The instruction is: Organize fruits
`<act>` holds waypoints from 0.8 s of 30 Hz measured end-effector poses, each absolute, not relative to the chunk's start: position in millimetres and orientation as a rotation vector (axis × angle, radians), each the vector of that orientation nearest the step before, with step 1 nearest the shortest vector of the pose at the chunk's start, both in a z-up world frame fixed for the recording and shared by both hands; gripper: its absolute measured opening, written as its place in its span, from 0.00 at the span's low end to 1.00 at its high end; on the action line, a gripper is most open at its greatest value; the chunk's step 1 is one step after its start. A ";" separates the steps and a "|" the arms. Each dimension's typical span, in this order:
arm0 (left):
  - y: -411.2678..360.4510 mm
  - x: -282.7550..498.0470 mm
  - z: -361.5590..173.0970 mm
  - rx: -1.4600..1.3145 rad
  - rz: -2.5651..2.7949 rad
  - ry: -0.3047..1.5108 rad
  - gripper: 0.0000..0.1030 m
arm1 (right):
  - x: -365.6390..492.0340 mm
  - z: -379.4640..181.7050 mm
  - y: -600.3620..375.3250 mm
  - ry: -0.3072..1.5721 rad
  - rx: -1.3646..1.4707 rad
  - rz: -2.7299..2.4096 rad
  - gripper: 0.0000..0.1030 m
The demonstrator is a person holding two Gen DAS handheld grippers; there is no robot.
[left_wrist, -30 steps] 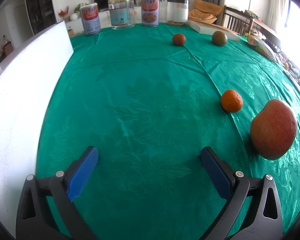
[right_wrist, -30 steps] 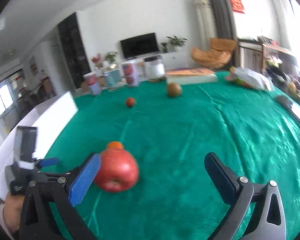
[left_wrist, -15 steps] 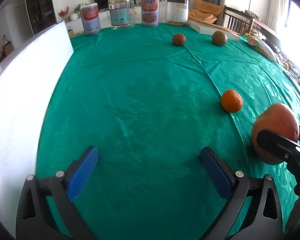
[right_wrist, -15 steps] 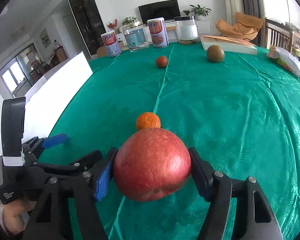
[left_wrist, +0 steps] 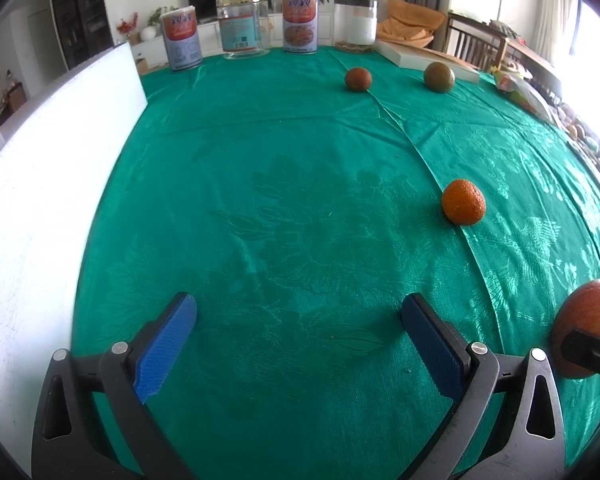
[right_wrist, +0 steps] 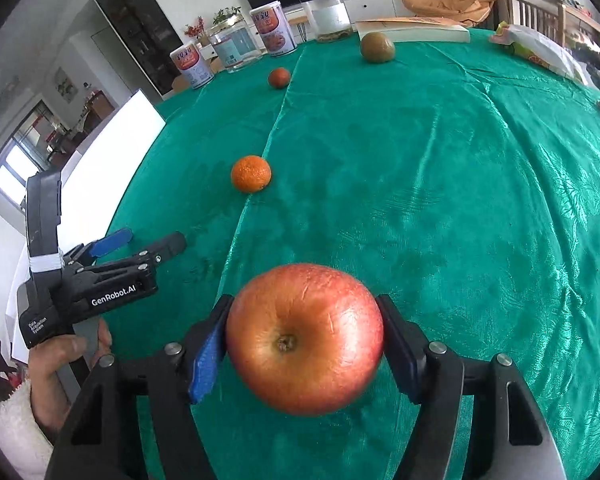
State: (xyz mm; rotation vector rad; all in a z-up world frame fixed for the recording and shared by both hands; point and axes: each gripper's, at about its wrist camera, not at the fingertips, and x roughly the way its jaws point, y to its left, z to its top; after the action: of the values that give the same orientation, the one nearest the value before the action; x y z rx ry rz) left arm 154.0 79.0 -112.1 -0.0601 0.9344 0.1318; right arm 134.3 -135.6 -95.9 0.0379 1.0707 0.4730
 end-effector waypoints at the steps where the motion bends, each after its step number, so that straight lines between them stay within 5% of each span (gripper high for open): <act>1: 78.8 154.0 -112.0 -0.060 0.132 0.934 1.00 | 132.9 -96.0 -132.3 1.066 0.011 0.464 0.67; 15: 78.9 154.1 -112.2 -0.060 0.132 0.935 1.00 | 223.8 -97.6 -166.5 0.974 0.066 0.278 0.68; 16: 78.8 154.1 -112.0 -0.060 0.132 0.934 1.00 | 219.9 -97.3 -165.4 0.962 0.062 0.273 0.74; 17: 78.8 154.2 -111.9 -0.060 0.132 0.935 1.00 | 214.6 -98.8 -164.5 0.963 0.050 0.260 0.95; 18: 78.8 154.2 -112.1 -0.060 0.132 0.935 1.00 | 207.9 -101.1 -163.1 0.956 0.036 0.250 1.00; 24: 78.7 154.3 -112.1 -0.060 0.132 0.935 1.00 | 173.6 -108.8 -147.2 0.962 -0.125 0.203 1.00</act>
State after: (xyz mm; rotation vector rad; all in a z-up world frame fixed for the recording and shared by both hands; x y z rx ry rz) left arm 154.3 78.7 -112.1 -0.0603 0.9346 0.1320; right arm 173.6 -147.2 -108.8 -0.1246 0.9616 0.2034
